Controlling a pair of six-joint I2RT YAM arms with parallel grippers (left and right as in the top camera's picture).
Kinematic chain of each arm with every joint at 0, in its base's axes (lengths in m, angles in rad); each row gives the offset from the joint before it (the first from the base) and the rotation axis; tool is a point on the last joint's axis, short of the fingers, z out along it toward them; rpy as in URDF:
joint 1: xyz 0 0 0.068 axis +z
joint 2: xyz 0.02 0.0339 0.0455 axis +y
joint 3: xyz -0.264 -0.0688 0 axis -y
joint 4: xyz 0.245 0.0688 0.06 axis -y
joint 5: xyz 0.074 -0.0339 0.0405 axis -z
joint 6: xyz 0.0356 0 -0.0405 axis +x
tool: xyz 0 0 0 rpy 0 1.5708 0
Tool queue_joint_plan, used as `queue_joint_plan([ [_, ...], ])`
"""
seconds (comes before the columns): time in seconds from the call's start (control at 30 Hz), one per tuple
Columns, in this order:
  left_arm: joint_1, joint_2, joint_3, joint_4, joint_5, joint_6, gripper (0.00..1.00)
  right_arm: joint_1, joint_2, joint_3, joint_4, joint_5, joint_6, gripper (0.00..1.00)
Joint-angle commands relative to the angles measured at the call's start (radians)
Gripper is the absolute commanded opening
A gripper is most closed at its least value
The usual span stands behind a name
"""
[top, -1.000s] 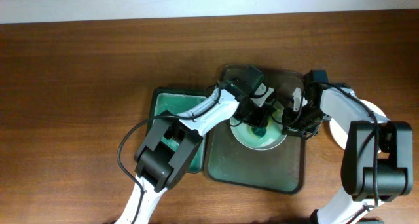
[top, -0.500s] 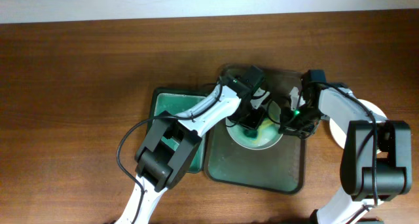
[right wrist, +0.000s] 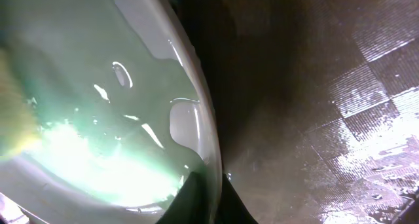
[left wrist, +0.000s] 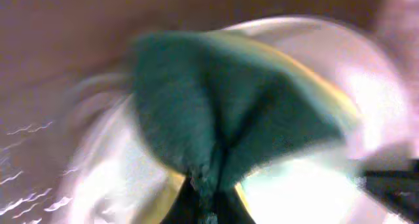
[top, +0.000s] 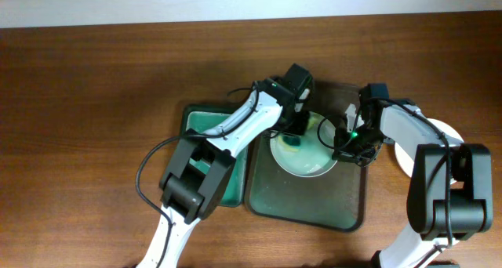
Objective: Clean dirty plates on tray and stack at the side
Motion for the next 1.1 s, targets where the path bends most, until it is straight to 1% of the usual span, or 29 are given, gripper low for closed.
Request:
queue_joint_plan([
  [0.0,-0.044,0.056,0.005,0.073,0.225,0.016,0.00,-0.005,0.020,-0.010,-0.004,0.054,-0.012,0.08],
  [0.07,-0.069,0.091,0.005,0.096,0.331,0.016,0.00,-0.005,0.020,-0.010,-0.004,0.054,-0.012,0.08],
  [0.1,-0.075,0.097,0.005,0.093,0.358,0.016,0.00,-0.005,0.020,-0.010,-0.004,0.054,-0.013,0.08],
  [0.23,-0.086,0.097,0.012,0.068,0.387,0.035,0.00,-0.005,0.020,-0.010,-0.004,0.054,-0.012,0.08],
  [0.37,-0.078,0.095,0.013,-0.003,0.404,0.037,0.00,-0.005,0.020,-0.010,-0.004,0.054,-0.013,0.08],
  [0.43,-0.073,0.093,0.030,-0.068,0.430,0.087,0.00,-0.005,0.020,-0.010,-0.003,0.054,-0.012,0.08],
  [0.5,-0.063,0.091,0.052,-0.142,0.375,0.100,0.00,-0.005,0.020,-0.010,-0.004,0.054,-0.013,0.08],
  [0.57,-0.038,0.091,0.082,-0.219,0.220,0.098,0.00,-0.005,0.020,-0.010,-0.004,0.054,-0.012,0.08],
  [0.67,0.006,0.091,0.102,-0.272,-0.010,0.022,0.00,-0.005,0.020,-0.010,-0.004,0.054,-0.012,0.08],
  [0.7,0.023,0.091,0.102,-0.276,-0.102,-0.014,0.00,-0.005,0.020,-0.010,-0.004,0.054,-0.012,0.08],
  [0.73,0.046,0.091,0.102,-0.276,-0.232,-0.067,0.00,-0.005,0.020,-0.010,-0.004,0.054,-0.012,0.08],
  [0.77,0.057,0.091,0.103,-0.274,-0.274,-0.088,0.00,-0.005,0.020,-0.010,-0.003,0.054,-0.012,0.08],
  [0.83,0.066,0.090,0.114,-0.275,-0.274,-0.090,0.00,-0.005,0.020,-0.010,-0.003,0.054,-0.012,0.08],
  [0.87,0.068,0.087,0.129,-0.289,-0.245,-0.089,0.00,-0.005,0.020,-0.010,-0.003,0.055,-0.013,0.08],
  [0.9,0.067,0.083,0.143,-0.306,-0.204,-0.089,0.00,-0.005,0.020,-0.010,-0.003,0.055,-0.013,0.08],
  [0.97,0.056,0.062,0.188,-0.339,-0.063,-0.063,0.00,-0.005,0.020,-0.010,-0.003,0.055,-0.016,0.08],
  [1.07,0.056,-0.025,0.223,-0.353,-0.054,-0.063,0.00,-0.005,0.020,-0.010,0.005,0.055,-0.016,0.08],
])
